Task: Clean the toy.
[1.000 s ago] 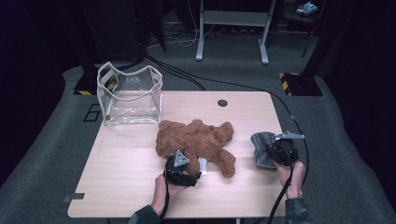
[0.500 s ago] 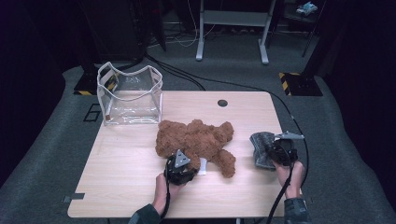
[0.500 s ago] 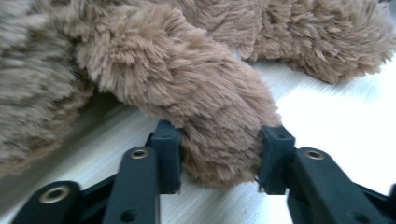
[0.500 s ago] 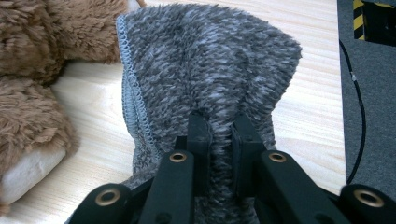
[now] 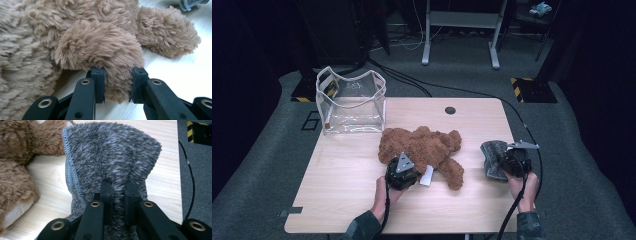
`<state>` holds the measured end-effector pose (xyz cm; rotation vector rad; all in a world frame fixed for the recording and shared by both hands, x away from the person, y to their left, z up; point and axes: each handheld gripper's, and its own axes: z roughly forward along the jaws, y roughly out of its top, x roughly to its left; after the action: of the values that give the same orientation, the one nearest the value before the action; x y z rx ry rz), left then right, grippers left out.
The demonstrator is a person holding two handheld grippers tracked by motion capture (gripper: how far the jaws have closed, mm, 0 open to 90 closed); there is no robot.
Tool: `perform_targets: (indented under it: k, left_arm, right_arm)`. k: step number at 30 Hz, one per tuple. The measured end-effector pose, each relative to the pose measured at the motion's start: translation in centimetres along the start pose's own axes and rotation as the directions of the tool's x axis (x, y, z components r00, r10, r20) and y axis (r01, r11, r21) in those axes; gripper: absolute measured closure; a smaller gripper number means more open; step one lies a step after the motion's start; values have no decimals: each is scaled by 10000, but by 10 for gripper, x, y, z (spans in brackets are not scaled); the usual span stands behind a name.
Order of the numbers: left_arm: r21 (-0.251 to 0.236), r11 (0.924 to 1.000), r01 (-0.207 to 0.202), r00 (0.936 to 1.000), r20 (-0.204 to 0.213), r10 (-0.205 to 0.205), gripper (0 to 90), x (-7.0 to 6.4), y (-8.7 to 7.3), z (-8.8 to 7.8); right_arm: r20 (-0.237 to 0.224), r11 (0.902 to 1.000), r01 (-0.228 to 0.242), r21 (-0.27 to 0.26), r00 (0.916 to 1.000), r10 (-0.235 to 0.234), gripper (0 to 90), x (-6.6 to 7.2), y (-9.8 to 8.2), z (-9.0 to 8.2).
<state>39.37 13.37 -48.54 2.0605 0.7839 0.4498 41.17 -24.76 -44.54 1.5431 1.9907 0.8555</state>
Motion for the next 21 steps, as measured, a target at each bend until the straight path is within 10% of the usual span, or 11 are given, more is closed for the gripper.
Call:
perform_targets:
  k: [21]
  left_arm:
    - [-657,9978,-112,9986,503,145,715,28,34,-12]
  right_arm:
    - [-236,9981,437,-426,9987,-447,811,19,17,-4]
